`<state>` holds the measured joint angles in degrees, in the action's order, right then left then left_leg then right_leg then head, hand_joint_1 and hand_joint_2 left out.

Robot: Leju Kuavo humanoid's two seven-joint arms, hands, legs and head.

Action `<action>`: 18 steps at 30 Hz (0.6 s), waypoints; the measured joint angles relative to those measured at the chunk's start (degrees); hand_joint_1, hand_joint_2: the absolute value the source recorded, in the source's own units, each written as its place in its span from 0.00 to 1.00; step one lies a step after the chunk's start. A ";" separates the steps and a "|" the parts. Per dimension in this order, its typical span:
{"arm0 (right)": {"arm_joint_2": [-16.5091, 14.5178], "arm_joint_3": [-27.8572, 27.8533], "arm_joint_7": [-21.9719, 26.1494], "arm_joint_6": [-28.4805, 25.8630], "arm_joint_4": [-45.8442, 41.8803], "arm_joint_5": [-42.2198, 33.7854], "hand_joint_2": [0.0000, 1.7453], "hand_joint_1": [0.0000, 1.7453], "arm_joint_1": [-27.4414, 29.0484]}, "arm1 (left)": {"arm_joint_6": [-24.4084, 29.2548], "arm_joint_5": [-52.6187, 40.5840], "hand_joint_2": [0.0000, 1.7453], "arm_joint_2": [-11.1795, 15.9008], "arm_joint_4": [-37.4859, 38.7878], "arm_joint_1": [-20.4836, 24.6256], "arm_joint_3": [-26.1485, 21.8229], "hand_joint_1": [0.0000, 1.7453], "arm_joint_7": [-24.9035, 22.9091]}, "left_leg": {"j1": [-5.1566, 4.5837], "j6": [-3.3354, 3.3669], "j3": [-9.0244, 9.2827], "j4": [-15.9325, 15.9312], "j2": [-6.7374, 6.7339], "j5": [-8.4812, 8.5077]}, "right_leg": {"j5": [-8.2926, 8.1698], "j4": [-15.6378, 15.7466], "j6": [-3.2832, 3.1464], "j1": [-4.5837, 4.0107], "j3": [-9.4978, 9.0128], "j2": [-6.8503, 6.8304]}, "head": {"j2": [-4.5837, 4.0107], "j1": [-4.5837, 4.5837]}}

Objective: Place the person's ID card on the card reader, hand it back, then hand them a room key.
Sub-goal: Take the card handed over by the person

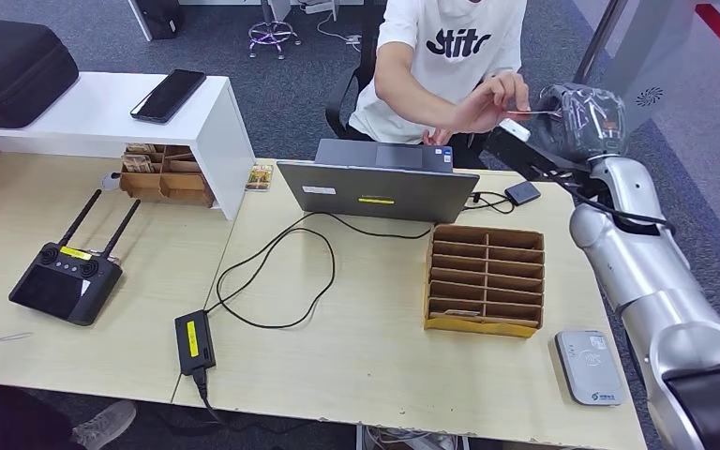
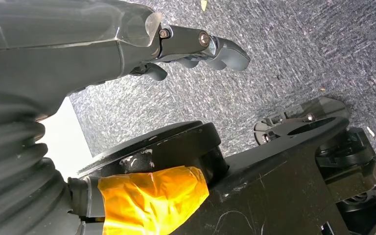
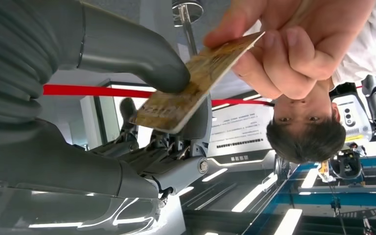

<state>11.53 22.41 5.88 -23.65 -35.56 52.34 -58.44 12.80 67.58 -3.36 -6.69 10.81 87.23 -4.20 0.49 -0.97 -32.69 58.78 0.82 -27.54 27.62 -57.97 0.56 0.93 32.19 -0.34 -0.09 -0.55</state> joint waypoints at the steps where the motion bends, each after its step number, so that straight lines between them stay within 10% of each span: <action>1: -0.04 -0.03 0.16 0.00 0.03 -0.04 1.00 1.00 0.04 | -0.01 0.00 1.00 0.00 0.00 0.00 0.00 0.00 -0.02 | 0.00 0.00 0.00 0.00 0.00 0.00 | 0.00 0.00 0.00 0.00 0.00 0.00 | 0.00 0.00; 18: 1.21 -3.25 4.73 -4.38 -7.91 -2.12 1.00 1.00 6.81 | 0.42 1.83 1.00 -0.05 0.00 -0.07 0.00 0.00 -0.22 | 0.01 0.00 0.03 0.01 0.02 -0.01 | 0.00 0.02 0.00 -0.01 0.01 -0.02 | 0.00 -0.01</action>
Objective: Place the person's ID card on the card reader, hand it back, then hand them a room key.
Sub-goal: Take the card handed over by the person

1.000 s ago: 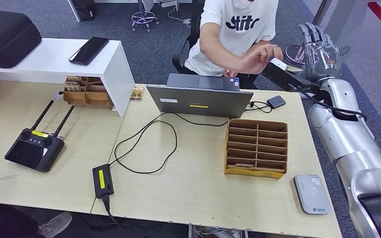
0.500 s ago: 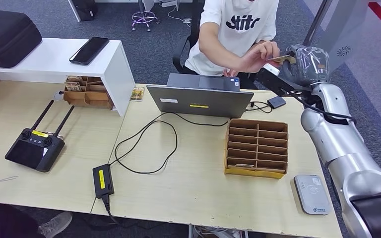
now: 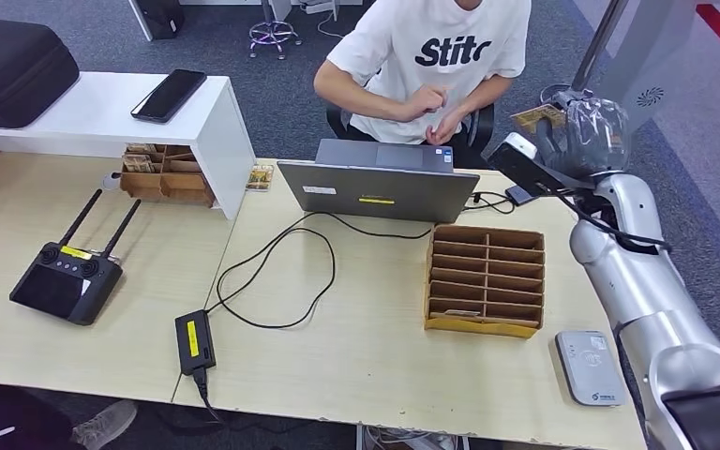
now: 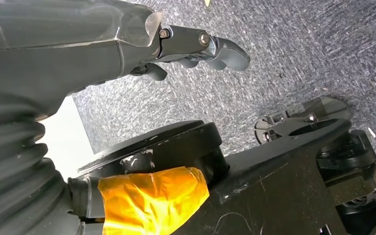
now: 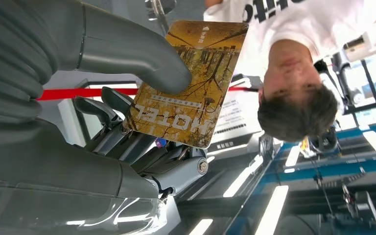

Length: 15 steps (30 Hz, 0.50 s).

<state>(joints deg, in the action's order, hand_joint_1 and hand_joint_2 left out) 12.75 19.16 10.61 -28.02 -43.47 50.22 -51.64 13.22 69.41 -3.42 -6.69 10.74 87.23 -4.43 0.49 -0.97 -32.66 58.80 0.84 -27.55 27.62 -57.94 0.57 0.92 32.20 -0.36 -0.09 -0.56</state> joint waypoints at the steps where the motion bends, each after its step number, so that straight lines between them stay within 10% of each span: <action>1: 0.52 -0.54 0.31 -0.45 -2.44 -0.30 1.00 1.00 1.93 | 0.07 0.29 1.00 -0.01 0.00 -0.03 0.00 0.00 -0.02 | 0.00 0.00 -0.01 0.00 0.01 -0.01 | 0.00 0.01 0.00 0.00 0.00 -0.01 | 0.00 0.00; 8: 3.68 -5.71 2.49 -1.75 -18.02 -2.74 1.00 1.00 15.35 | 0.74 1.74 1.00 -0.08 0.00 -0.30 -0.04 0.00 0.41 | -0.01 0.04 -0.10 -0.01 0.05 -0.06 | 0.02 0.04 0.03 0.00 0.03 -0.07 | 0.00 0.02; 15: 3.93 -6.65 2.77 -1.63 -19.99 -2.84 1.00 1.00 17.16 | 0.81 1.82 1.00 -0.10 0.00 -0.30 -0.04 0.00 0.43 | -0.02 0.05 -0.12 -0.01 0.05 -0.07 | 0.02 0.03 0.03 0.02 0.05 -0.07 | 0.00 -0.01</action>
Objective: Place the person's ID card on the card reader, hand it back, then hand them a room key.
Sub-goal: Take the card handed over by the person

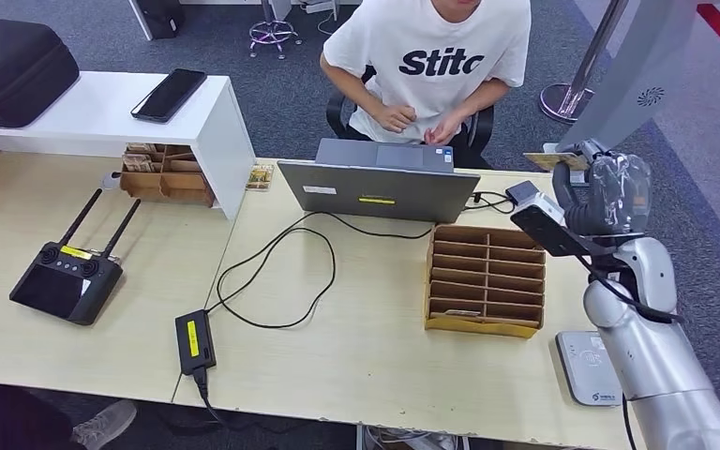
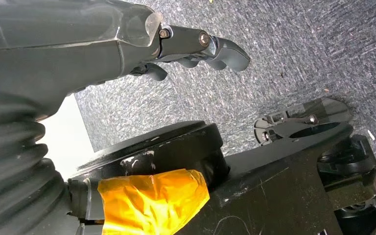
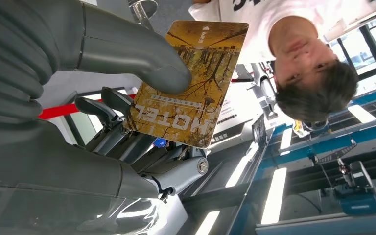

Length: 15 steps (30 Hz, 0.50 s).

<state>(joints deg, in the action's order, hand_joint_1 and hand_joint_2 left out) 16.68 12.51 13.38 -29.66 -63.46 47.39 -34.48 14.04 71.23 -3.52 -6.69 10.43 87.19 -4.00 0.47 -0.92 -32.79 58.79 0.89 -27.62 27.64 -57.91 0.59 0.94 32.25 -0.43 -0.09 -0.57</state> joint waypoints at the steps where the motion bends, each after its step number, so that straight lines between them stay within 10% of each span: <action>1: 0.05 -0.14 0.02 0.03 -0.32 -0.02 1.00 1.00 0.25 | 0.01 0.01 1.00 0.00 0.00 0.00 0.00 0.00 0.00 | 0.00 0.00 0.01 0.00 -0.02 0.00 | 0.00 0.00 0.00 0.00 0.00 0.02 | 0.00 0.01; 8: 1.73 -16.86 6.51 -1.32 -12.98 -11.05 1.00 1.00 23.40 | 1.33 2.95 1.00 -0.45 0.00 -0.28 -0.32 0.00 0.48 | 0.01 0.07 -0.05 0.00 0.18 -0.08 | 0.05 0.05 0.01 -0.01 -0.03 -0.18 | 0.00 0.02; 15: 0.25 -25.86 8.86 0.83 -15.16 -12.83 1.00 1.00 32.28 | 2.07 4.00 1.00 -0.61 0.00 -0.44 -0.74 0.00 0.94 | 0.01 0.05 -0.04 -0.01 0.09 -0.12 | 0.06 0.05 0.00 -0.01 -0.01 -0.11 | 0.00 0.02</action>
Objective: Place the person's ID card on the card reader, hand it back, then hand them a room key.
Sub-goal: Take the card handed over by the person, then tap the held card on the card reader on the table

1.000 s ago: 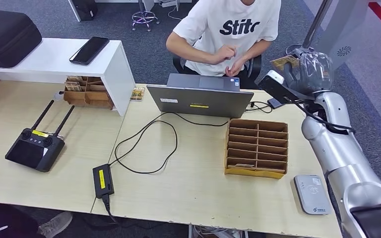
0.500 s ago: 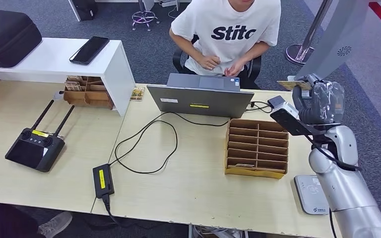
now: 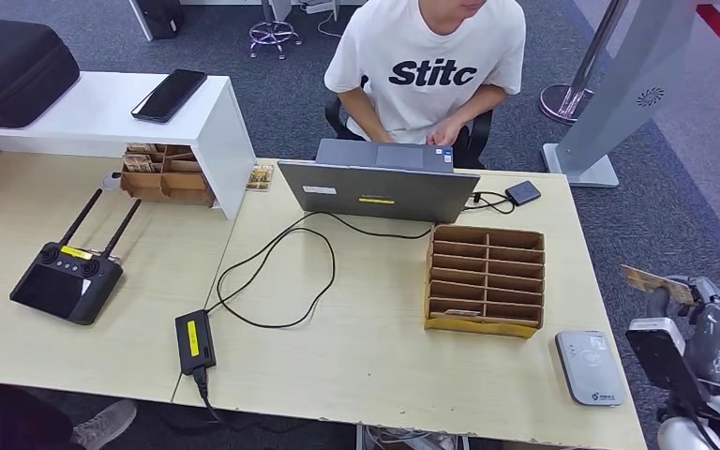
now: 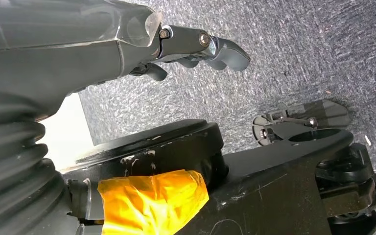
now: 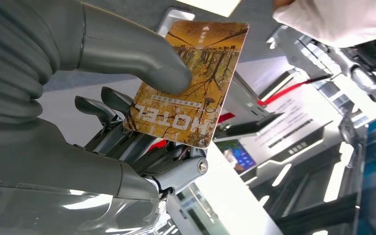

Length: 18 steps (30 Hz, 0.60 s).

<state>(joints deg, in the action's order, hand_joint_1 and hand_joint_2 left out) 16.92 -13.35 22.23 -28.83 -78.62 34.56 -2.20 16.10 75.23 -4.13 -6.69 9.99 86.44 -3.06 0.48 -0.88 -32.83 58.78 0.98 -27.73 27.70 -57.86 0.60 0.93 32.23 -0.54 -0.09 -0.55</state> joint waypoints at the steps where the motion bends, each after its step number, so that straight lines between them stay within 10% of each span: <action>1: -0.29 -0.71 0.08 0.14 -0.05 -0.06 1.00 1.00 0.73 | 0.06 0.10 1.00 -0.02 0.00 -0.04 -0.05 0.00 0.10 | 0.00 0.00 0.00 0.00 0.00 0.00 | 0.00 0.00 0.00 0.00 0.00 0.00 | 0.00 -0.01; 18: -5.74 -4.11 1.95 4.65 2.38 -1.52 1.00 1.00 4.94 | 0.27 0.92 1.00 -0.28 0.00 -0.18 -0.68 0.00 0.22 | 0.00 -0.01 0.05 -0.01 -0.06 0.01 | 0.00 -0.01 -0.01 0.00 0.00 0.07 | 0.00 -0.01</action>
<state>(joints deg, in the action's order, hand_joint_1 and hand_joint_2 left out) 11.18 -17.46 24.18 -24.18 -76.24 33.03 2.74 16.37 76.15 -4.42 -6.69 9.81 85.77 -2.84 0.49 -0.89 -32.78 58.77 0.92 -27.72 27.70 -57.87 0.59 0.93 32.24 -0.47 -0.09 -0.56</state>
